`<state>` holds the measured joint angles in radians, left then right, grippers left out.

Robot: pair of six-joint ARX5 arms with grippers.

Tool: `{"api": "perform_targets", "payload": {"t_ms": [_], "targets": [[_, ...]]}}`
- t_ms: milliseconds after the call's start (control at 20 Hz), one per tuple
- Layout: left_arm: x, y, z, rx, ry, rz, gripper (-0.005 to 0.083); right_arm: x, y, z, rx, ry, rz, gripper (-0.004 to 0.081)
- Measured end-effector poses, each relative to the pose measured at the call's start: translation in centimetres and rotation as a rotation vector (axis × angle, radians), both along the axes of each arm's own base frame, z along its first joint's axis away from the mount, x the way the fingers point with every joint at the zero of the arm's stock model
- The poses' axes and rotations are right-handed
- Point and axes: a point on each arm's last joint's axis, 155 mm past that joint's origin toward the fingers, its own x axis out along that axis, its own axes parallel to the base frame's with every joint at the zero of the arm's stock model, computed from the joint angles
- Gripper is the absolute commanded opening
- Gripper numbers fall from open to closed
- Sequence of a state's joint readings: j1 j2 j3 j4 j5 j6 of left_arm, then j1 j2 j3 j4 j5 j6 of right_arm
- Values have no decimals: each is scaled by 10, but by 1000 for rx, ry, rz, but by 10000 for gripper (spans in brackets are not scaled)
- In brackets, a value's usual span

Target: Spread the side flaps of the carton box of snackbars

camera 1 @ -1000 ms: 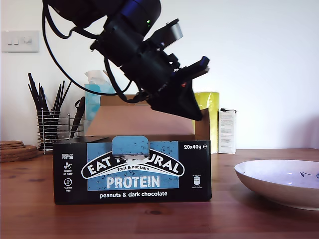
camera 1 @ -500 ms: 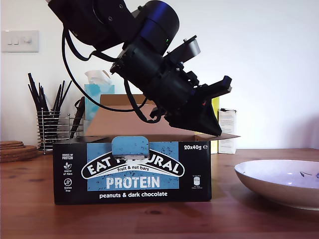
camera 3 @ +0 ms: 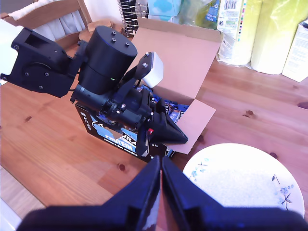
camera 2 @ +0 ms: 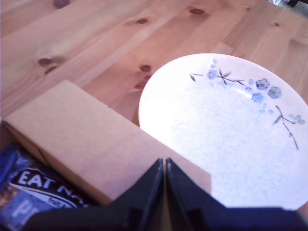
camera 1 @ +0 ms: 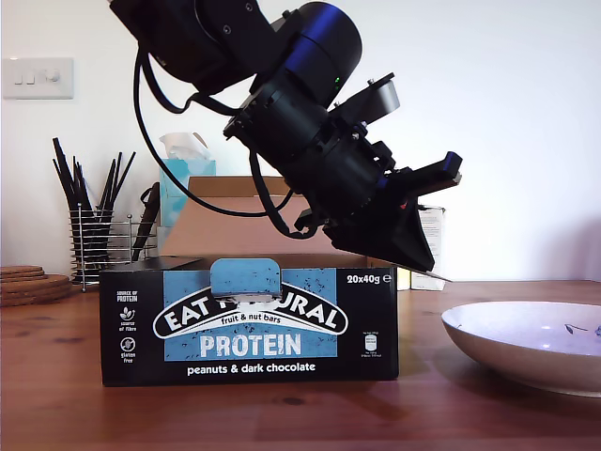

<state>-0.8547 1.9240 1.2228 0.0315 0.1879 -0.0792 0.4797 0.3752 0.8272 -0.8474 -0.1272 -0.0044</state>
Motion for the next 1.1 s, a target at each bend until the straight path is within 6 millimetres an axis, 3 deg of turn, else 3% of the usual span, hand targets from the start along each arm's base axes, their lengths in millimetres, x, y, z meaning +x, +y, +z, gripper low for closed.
{"api": "perform_targets", "payload": {"t_ms": [300, 500, 700, 850, 1100], "targets": [[0, 2, 1, 27, 17, 6, -24, 0, 0, 0, 1, -1, 0, -13], [7, 11, 15, 103, 32, 50, -24, 0, 0, 0, 1, -1, 0, -13], [9, 50, 33, 218, 20, 147, -24, 0, 0, 0, 1, -1, 0, -13], [16, 94, 45, 300, 32, 274, -24, 0, 0, 0, 1, -1, 0, -13], [27, 167, 28, 427, 149, 538, -23, 1, -1, 0, -16, -13, 1, -13]]}}
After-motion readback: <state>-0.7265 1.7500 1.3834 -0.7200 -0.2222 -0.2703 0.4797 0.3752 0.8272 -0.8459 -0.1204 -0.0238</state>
